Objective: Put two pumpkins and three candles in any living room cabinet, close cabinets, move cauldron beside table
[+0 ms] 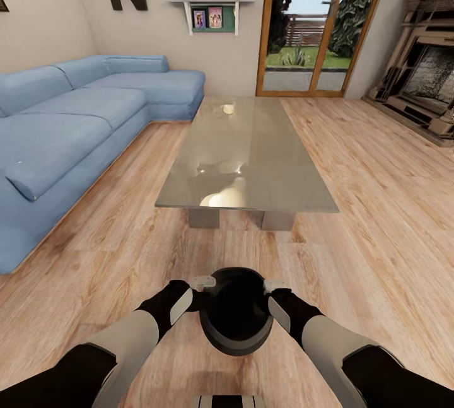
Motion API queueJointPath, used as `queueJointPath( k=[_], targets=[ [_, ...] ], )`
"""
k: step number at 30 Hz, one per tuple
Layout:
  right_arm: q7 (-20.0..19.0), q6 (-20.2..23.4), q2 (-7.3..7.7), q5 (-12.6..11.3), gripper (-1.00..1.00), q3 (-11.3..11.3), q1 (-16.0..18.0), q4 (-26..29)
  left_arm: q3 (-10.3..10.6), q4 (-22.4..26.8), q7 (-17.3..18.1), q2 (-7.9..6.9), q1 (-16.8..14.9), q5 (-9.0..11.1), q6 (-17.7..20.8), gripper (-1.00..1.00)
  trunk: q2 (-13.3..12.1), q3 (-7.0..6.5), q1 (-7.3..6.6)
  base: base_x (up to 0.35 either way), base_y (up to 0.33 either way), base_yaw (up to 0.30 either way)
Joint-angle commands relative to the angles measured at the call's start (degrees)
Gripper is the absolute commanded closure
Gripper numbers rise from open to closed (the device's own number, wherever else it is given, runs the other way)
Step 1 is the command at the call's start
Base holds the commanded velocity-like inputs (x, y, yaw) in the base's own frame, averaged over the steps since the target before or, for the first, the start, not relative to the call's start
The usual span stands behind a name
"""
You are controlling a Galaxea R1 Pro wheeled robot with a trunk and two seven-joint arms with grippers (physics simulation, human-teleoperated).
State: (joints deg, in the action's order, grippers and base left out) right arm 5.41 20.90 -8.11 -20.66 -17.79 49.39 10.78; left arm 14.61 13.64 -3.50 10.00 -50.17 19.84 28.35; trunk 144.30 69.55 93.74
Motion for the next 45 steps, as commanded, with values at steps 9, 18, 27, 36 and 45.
queueJointPath(
  k=[9, 18, 27, 36, 45],
  targets=[
    [0.4, 0.4, 0.02, -0.6, -1.00, -0.4, 0.0, 0.1, 0.2, 0.1, -0.4, 0.00, 0.0, 0.5, 0.6, -1.00, -0.1, -1.96, -0.24, 0.000, 0.000, 0.000],
    [0.6, 3.3, 0.02, -0.5, -1.00, -0.2, 0.0, 0.0, 0.3, 0.2, -0.3, 0.00, 0.0, 0.5, 3.5, -1.00, -0.2, -3.95, -0.47, 0.000, 0.000, 0.000],
    [0.8, 7.5, 0.05, -0.6, -1.00, 0.0, 0.0, 0.0, 0.3, 0.4, -0.3, 0.00, 0.0, 0.5, 6.0, -1.00, -0.3, -5.94, -0.70, 0.000, 0.000, 0.000],
    [0.4, 7.9, 0.10, -0.7, -1.00, 0.0, 0.0, 0.2, 0.3, 0.4, -0.3, 0.00, 0.0, 0.5, 6.7, -1.00, -0.5, -7.94, -0.94, 0.000, 0.000, 0.000],
    [0.4, 8.0, 0.14, -0.7, -1.00, 0.1, 0.0, 0.3, 0.3, 0.5, -0.3, 0.00, 0.0, 0.5, 9.7, -1.00, -0.6, -10.02, -1.17, 0.000, 0.000, 0.000]
  ],
)
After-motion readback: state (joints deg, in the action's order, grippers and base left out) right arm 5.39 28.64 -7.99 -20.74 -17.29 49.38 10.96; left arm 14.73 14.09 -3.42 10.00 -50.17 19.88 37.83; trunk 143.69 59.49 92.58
